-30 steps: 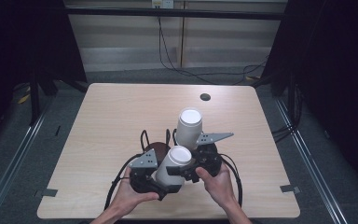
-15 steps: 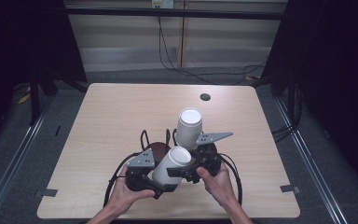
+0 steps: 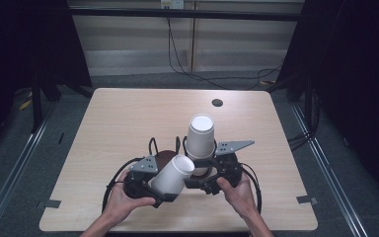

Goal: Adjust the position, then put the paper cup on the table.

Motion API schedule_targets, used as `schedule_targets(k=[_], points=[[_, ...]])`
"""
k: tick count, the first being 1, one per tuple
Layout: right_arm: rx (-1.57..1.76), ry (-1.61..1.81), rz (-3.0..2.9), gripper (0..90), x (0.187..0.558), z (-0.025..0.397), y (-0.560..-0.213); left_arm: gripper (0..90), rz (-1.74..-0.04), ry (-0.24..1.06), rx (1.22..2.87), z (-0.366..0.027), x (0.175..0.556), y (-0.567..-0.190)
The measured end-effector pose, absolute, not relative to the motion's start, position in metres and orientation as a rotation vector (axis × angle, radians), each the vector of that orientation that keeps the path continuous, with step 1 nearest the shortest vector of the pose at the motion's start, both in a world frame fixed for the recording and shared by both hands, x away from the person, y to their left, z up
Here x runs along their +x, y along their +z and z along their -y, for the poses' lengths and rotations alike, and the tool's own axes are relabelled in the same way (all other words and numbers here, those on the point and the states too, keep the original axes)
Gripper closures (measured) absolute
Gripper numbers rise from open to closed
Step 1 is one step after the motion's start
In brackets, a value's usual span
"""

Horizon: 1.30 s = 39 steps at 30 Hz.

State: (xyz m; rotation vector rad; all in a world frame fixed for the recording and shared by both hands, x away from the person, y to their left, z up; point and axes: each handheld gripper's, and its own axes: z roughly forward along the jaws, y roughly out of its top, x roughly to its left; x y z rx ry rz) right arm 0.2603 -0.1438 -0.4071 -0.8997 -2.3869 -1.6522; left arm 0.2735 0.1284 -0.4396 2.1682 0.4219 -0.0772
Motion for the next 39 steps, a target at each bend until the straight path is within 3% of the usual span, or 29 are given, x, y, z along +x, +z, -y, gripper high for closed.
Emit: schedule_targets(k=[23,39], points=[[-0.821,-1.414,2.541,14.6,0.264,0.143,-0.416,15.4,-0.429,-0.061,2.405,-0.129,0.277,-0.437],[-0.641,-1.244,2.678,17.1,0.264,0.132,-0.422,15.8,-0.284,-0.046,2.573,-0.121,0.265,-0.432]])
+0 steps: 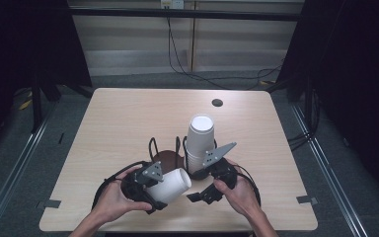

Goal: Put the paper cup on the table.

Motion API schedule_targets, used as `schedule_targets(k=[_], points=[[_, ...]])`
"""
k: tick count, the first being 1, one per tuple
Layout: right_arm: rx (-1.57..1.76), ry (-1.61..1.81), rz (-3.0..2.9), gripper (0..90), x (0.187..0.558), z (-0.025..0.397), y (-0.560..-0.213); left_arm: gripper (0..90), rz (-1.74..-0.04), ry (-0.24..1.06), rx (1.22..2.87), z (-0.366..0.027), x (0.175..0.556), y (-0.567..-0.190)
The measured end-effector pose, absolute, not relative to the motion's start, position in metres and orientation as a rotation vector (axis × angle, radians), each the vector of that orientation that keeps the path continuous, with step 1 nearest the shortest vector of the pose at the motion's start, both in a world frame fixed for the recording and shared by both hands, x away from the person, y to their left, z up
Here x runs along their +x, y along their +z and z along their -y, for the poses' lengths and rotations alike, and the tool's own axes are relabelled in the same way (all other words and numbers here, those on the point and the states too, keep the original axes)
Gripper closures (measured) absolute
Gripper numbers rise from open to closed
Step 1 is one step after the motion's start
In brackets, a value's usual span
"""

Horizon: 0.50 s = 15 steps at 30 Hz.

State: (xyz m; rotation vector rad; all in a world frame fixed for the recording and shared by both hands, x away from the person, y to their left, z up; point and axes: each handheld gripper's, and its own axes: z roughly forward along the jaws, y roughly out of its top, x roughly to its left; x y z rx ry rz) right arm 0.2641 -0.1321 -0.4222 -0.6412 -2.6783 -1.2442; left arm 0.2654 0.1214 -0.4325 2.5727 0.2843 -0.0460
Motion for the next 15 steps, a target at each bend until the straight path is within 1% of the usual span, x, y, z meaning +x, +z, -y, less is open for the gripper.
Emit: schedule_targets(k=[8,15], points=[[-0.560,-1.125,2.727,16.8,0.263,0.125,-0.425,16.3,-0.205,-0.057,2.633,-0.114,0.259,-0.431],[-0.522,-1.080,2.751,16.5,0.262,0.122,-0.425,16.3,-0.134,-0.024,2.686,-0.106,0.256,-0.421]])
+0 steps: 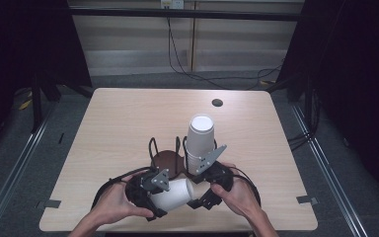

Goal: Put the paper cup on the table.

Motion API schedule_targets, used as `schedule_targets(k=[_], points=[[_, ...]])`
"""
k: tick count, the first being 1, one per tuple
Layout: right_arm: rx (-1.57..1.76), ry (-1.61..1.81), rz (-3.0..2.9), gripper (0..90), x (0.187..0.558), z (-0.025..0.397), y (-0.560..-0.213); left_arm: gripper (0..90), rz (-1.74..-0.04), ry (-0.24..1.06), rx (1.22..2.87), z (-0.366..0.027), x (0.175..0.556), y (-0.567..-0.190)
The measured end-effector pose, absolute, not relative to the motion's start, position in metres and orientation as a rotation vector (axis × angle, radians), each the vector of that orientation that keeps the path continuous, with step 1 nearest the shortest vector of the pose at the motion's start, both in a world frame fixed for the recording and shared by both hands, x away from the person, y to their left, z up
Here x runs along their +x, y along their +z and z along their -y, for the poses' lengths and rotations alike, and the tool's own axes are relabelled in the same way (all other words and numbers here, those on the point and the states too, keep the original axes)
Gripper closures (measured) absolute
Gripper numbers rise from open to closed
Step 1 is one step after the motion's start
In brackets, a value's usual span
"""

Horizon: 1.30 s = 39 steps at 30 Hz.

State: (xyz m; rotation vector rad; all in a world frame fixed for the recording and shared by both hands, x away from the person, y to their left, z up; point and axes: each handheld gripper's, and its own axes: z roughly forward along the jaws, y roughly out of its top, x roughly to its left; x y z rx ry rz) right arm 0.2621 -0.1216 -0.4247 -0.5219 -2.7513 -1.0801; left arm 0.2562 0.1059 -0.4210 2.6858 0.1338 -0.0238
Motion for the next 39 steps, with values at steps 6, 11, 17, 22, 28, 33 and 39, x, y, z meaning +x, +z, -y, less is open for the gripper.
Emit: schedule_targets(k=[6,11,17,22,28,33,39], points=[[-0.485,-1.006,2.756,16.5,0.263,0.120,-0.423,16.3,-0.108,-0.012,2.708,-0.101,0.260,-0.414],[-0.482,-0.989,2.766,16.6,0.264,0.121,-0.424,16.3,-0.063,0.005,2.747,-0.091,0.261,-0.413],[-0.482,-0.957,2.743,16.6,0.264,0.119,-0.431,16.3,-0.070,0.015,2.765,-0.083,0.257,-0.414],[-0.485,-0.946,2.737,15.3,0.262,0.110,-0.432,16.3,-0.031,-0.006,2.784,-0.080,0.252,-0.425],[-0.462,-0.912,2.722,15.7,0.260,0.105,-0.434,16.3,-0.026,-0.014,2.772,-0.081,0.252,-0.426],[-0.461,-0.923,2.719,17.6,0.259,0.102,-0.434,16.3,-0.002,-0.028,2.784,-0.076,0.248,-0.428],[-0.420,-0.961,2.723,20.6,0.257,0.102,-0.431,16.3,0.006,-0.021,2.772,-0.075,0.247,-0.425]])
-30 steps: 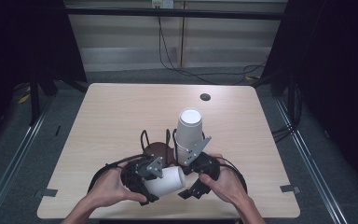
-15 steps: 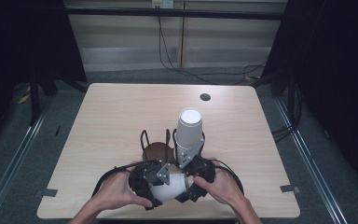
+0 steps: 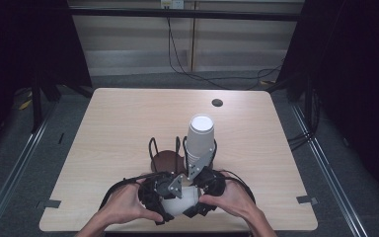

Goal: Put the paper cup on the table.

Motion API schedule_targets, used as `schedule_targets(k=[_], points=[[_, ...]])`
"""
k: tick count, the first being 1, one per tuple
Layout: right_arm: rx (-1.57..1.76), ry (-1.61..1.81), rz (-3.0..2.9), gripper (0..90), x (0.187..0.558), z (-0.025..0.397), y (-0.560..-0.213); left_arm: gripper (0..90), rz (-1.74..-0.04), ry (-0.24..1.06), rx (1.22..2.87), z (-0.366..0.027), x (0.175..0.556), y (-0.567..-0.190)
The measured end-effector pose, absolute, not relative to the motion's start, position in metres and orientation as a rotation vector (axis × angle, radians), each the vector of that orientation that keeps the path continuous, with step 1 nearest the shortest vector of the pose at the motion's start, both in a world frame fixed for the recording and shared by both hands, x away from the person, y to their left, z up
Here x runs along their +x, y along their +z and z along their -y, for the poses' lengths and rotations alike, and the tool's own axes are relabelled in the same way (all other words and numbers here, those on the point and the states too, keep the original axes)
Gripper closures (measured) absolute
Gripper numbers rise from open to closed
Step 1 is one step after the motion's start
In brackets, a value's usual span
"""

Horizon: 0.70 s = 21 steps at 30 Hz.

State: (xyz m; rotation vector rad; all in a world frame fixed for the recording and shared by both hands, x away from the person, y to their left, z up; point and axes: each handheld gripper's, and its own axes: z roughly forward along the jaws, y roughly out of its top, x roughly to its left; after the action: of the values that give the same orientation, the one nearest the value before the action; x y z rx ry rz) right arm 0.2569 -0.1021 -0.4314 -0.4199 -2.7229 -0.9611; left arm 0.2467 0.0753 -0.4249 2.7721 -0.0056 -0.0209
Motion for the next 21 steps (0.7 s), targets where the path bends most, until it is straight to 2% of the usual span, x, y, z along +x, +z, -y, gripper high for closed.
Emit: schedule_targets(k=[12,21], points=[[-0.426,-0.908,2.712,24.0,0.2570,0.1001,-0.4351,14.0,0.040,-0.021,2.804,-0.0726,0.2474,-0.4285],[-0.439,-0.979,2.710,24.2,0.2583,0.1043,-0.4304,12.1,-0.028,-0.003,2.711,-0.0788,0.2486,-0.4222]])
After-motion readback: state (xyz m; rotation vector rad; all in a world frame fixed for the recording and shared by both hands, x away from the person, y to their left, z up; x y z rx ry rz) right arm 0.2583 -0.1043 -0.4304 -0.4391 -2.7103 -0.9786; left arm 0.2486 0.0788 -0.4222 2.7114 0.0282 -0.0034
